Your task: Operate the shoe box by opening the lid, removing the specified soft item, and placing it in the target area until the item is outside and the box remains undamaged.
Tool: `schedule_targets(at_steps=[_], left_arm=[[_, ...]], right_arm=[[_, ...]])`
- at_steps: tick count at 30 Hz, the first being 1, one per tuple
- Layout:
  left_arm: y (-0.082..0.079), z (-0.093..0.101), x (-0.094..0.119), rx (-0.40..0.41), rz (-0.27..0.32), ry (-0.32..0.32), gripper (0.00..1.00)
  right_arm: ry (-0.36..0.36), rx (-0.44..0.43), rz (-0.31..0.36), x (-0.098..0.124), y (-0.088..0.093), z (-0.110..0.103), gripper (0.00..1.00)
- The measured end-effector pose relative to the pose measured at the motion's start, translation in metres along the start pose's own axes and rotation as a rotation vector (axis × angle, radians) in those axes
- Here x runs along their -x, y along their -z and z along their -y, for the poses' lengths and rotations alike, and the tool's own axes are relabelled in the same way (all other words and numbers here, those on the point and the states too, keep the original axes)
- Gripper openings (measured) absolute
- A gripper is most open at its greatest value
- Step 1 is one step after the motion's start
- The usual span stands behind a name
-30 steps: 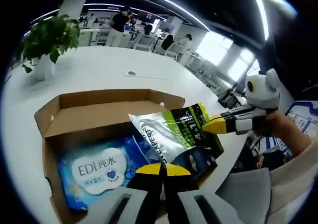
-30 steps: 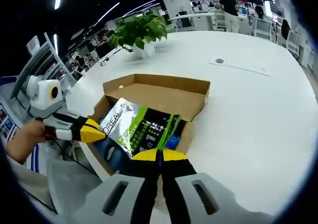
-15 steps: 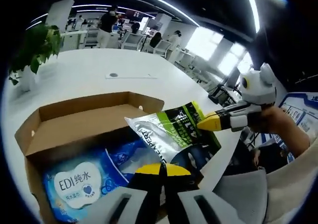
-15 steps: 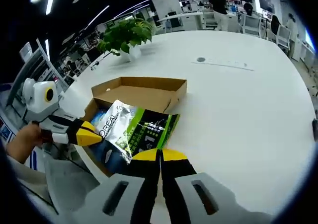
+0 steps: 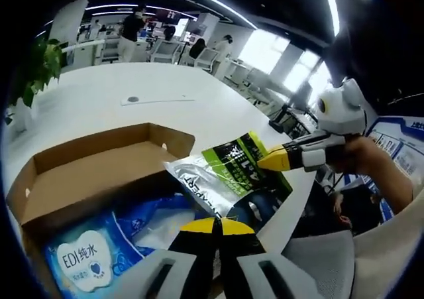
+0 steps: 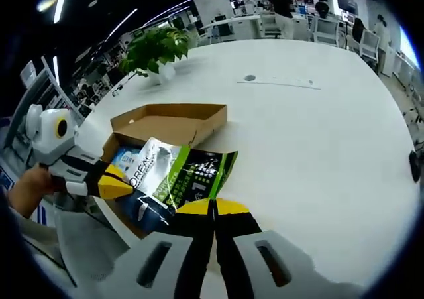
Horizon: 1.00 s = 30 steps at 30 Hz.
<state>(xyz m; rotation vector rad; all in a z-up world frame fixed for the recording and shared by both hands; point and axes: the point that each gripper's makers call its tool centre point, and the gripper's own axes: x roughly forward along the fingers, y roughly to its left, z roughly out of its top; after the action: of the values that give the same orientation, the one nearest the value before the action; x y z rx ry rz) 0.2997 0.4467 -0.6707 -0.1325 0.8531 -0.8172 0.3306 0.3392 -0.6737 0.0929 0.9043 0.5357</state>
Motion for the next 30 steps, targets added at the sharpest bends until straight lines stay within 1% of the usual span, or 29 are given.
schedule_targets(at_steps=[15,23,30], left_arm=[[-0.012,0.021,-0.024,-0.030,-0.021,0.041,0.00],[-0.017,0.027,-0.039,-0.061,-0.051,0.056,0.00],[-0.019,0.029,-0.055,-0.101,-0.096,0.060,0.00]], right_arm=[[0.038,-0.020,0.004,0.011,0.000,0.030,0.00],[0.063,-0.021,-0.001,0.014,-0.001,0.046,0.00],[0.088,-0.033,-0.012,0.009,0.001,0.062,0.00]])
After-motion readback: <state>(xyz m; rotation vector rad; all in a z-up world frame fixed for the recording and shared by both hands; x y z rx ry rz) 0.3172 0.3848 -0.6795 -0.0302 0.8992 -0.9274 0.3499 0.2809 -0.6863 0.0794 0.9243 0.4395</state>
